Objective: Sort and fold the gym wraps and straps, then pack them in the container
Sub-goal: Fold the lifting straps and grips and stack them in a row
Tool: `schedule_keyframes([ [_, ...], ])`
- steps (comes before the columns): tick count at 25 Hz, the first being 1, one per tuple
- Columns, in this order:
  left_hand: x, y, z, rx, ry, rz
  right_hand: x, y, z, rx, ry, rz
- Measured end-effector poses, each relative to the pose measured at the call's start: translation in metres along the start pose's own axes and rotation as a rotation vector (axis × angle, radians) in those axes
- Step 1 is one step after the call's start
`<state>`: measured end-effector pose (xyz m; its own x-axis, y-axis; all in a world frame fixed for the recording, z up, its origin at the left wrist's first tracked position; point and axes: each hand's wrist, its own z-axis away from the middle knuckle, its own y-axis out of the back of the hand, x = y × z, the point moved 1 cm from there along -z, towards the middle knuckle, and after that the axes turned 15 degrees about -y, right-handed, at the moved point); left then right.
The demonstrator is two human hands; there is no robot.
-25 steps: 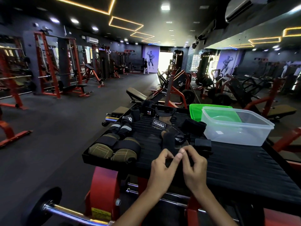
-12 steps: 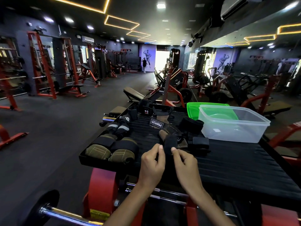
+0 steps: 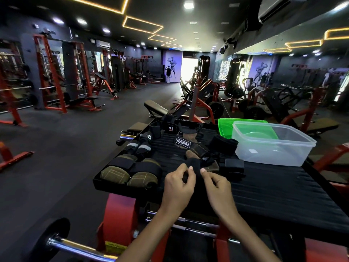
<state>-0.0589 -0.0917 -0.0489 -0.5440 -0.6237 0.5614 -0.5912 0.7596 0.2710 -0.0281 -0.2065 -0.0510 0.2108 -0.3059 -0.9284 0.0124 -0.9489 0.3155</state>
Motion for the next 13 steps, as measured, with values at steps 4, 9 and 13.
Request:
schedule_keyframes([
  [4,0.004,-0.007,-0.008,-0.010,0.256,0.098,0.005,0.008,0.006,0.223,0.548,0.243],
  [9,0.015,-0.006,0.005,0.061,0.039,0.154,0.002,0.003,-0.003,0.162,0.173,-0.063],
  [13,0.006,-0.007,0.003,0.073,0.113,0.134,0.006,0.008,0.001,0.176,0.408,0.099],
])
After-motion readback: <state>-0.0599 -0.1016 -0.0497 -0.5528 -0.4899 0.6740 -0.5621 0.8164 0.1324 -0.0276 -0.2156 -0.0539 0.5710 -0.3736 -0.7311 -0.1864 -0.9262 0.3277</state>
